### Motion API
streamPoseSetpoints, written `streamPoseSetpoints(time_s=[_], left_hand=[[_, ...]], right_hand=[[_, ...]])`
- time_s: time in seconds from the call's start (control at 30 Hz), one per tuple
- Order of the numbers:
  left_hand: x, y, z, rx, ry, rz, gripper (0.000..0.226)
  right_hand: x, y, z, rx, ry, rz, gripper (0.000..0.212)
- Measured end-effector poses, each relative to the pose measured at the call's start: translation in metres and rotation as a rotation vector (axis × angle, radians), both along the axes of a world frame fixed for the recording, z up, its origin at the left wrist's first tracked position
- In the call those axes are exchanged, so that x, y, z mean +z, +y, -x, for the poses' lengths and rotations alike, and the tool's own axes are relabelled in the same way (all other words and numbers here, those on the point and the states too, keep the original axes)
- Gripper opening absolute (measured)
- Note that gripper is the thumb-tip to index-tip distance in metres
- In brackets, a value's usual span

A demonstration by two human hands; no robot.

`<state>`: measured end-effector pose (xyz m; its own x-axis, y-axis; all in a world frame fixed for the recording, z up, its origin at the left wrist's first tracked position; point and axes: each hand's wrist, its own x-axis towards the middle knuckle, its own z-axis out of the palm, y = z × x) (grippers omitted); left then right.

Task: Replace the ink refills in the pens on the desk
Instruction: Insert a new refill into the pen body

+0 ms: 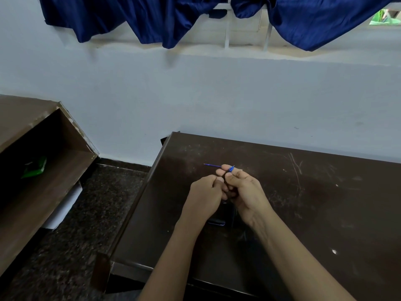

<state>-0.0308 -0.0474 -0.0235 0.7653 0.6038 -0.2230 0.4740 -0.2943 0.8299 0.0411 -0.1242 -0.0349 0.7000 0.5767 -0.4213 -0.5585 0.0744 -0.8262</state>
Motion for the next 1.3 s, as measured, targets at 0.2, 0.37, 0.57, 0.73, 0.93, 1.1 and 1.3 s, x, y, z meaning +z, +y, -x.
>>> streamPoseSetpoints(time_s=[0.2,0.37,0.57,0.73,0.93,1.1,1.3], left_hand=[[0.0,0.0,0.003,-0.014,-0.03,-0.018,0.027],[0.0,0.003,0.004,-0.012,0.006,-0.054,0.025],[-0.002,0.004,0.006,-0.03,0.021,-0.036,0.024],[-0.003,0.007,0.007,-0.017,0.023,-0.037,0.025],[-0.002,0.006,0.007,-0.057,0.043,-0.074,0.021],[-0.003,0.006,0.009,-0.052,0.042,-0.08,0.022],[-0.002,0.007,0.012,-0.072,0.044,-0.092,0.019]], right_hand=[[-0.004,-0.001,-0.001,0.073,-0.02,0.02,0.019],[0.0,0.0,-0.002,0.023,0.082,-0.051,0.02],[-0.007,-0.001,-0.001,0.078,-0.054,0.073,0.01],[-0.004,0.0,-0.003,0.086,-0.003,0.008,0.018],[-0.005,-0.001,-0.002,0.05,0.016,0.026,0.014],[-0.003,-0.001,-0.004,0.083,0.073,-0.019,0.026],[-0.008,-0.001,-0.001,0.125,-0.038,0.098,0.004]])
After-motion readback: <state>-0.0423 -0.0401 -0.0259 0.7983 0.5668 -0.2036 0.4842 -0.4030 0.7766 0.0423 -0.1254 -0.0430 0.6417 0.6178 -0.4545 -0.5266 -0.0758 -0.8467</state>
